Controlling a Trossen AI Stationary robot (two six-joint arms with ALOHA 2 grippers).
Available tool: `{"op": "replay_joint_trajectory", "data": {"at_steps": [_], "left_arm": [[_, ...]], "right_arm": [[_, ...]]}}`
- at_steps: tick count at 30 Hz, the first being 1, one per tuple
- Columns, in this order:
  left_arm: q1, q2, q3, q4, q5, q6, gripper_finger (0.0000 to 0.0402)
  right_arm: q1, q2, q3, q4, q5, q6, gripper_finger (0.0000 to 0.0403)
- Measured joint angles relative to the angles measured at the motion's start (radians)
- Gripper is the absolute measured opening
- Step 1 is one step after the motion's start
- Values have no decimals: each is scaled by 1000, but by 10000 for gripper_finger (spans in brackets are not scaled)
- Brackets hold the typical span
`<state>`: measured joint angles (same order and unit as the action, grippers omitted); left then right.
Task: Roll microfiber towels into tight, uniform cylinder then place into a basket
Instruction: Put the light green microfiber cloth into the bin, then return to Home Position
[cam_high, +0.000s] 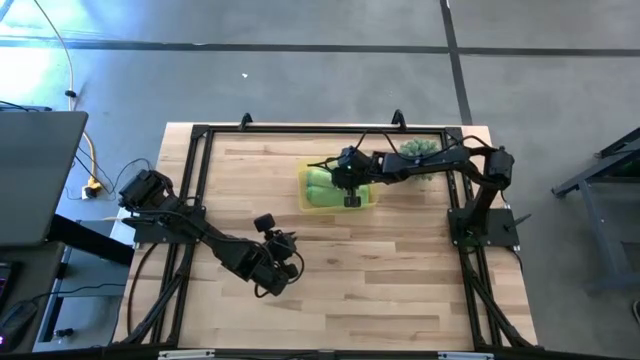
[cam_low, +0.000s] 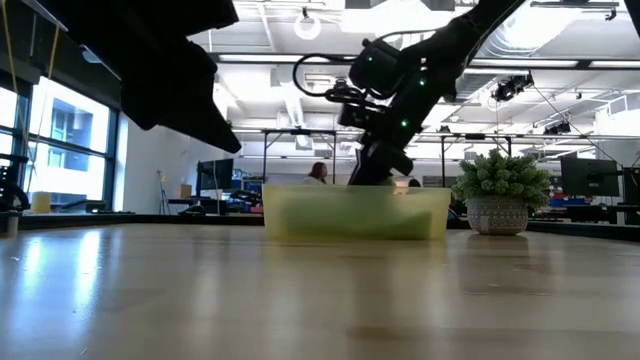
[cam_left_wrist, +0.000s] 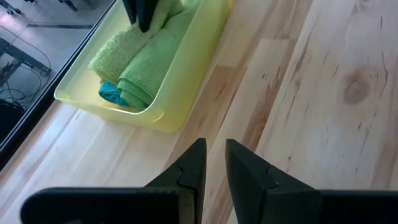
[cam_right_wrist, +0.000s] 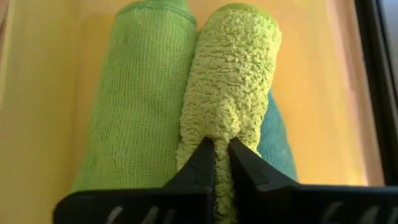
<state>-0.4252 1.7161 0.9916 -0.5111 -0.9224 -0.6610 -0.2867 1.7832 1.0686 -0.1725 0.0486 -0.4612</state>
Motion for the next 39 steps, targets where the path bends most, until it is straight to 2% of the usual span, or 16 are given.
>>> {"op": "replay_joint_trajectory", "data": {"at_steps": [5, 11, 13, 18, 27, 30, 32, 35, 39], "left_arm": [[0, 0, 0, -1, 4, 0, 51], [0, 0, 0, 0, 5, -4, 51], [0, 0, 0, -1, 5, -14, 51], [0, -12, 10, -8, 7, -43, 51], [0, -89, 110, -106, 44, 43, 51], [0, -166, 116, -138, 36, 76, 51], [0, -227, 116, -181, 17, 39, 51], [-6, -335, 96, -291, 10, -44, 51], [-45, -487, 26, -350, 59, -96, 51]], "right_arm": [[1, 1, -3, -13, -41, 16, 35], [2, 1, -3, -18, -53, 25, 151], [2, -10, -3, -41, -53, 76, 187], [2, -80, 51, -193, -66, 150, 238], [14, -317, 63, -387, -126, 201, 233], [12, -393, 63, -479, -211, 250, 225], [18, -435, 63, -534, -281, 287, 220], [46, -495, 17, -502, -308, 332, 212], [100, -598, -166, -362, -309, 406, 204]]}}
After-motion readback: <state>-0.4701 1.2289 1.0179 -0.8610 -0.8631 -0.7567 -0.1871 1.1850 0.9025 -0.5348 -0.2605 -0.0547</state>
